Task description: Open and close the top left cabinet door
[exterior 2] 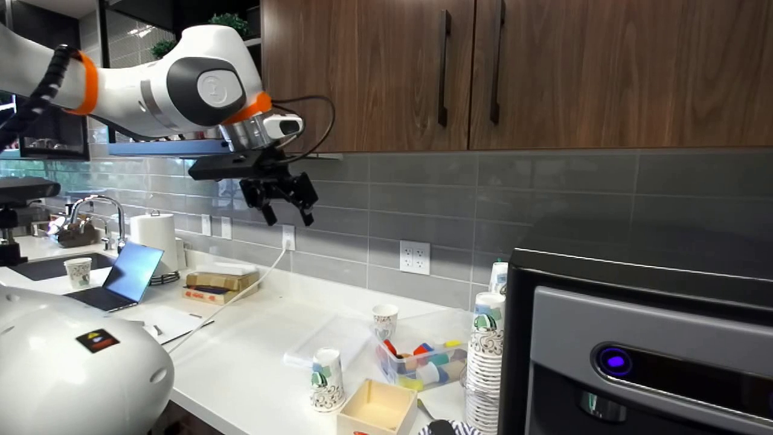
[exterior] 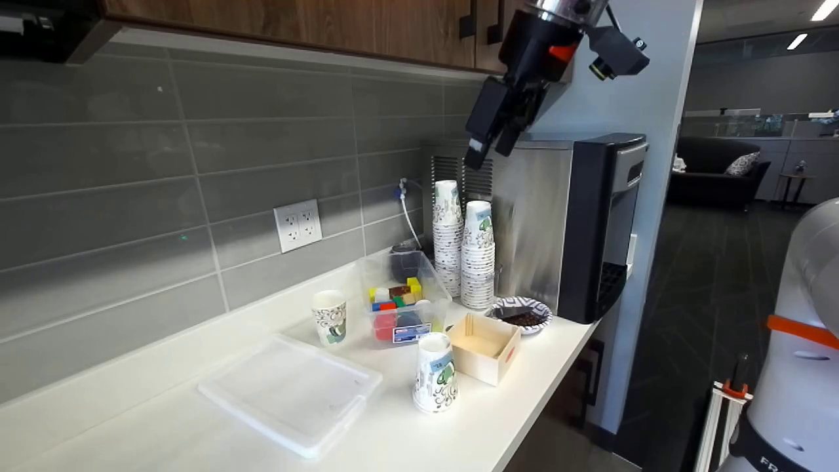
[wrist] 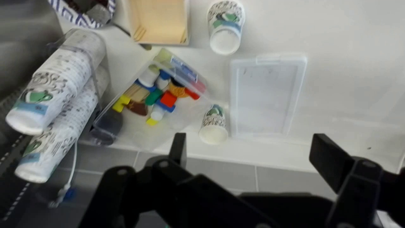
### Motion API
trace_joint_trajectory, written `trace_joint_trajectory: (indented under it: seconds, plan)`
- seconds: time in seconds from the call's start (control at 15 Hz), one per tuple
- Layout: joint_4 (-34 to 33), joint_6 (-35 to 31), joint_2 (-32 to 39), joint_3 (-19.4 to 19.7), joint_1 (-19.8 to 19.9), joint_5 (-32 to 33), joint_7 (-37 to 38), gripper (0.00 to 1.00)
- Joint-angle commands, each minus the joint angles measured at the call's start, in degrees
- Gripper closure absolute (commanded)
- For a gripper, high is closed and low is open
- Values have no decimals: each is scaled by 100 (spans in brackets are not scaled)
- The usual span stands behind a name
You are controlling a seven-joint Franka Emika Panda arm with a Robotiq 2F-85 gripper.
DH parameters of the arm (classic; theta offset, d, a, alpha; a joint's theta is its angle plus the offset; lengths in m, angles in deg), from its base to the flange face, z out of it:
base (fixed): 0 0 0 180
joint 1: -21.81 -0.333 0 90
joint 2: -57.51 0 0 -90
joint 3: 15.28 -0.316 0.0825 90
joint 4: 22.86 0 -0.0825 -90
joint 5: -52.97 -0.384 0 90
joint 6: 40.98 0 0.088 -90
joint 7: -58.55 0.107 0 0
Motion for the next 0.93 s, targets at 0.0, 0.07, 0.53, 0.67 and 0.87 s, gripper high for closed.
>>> trace_joint_trajectory:
  seconds: [0.0, 0.07, 0.53, 0.67, 0.87]
  plan:
    - [-443, -515, -36, -46, 330, 561, 53, 0]
    - [-567, -752, 21, -32, 420, 703, 42, 0]
    - [-977, -2801, 274, -162, 1445, 1580, 347, 0]
    - [-1054, -3381, 352, -308, 1919, 1742, 604, 0]
    - [-1171, -4304, 469, -575, 2741, 1906, 934, 0]
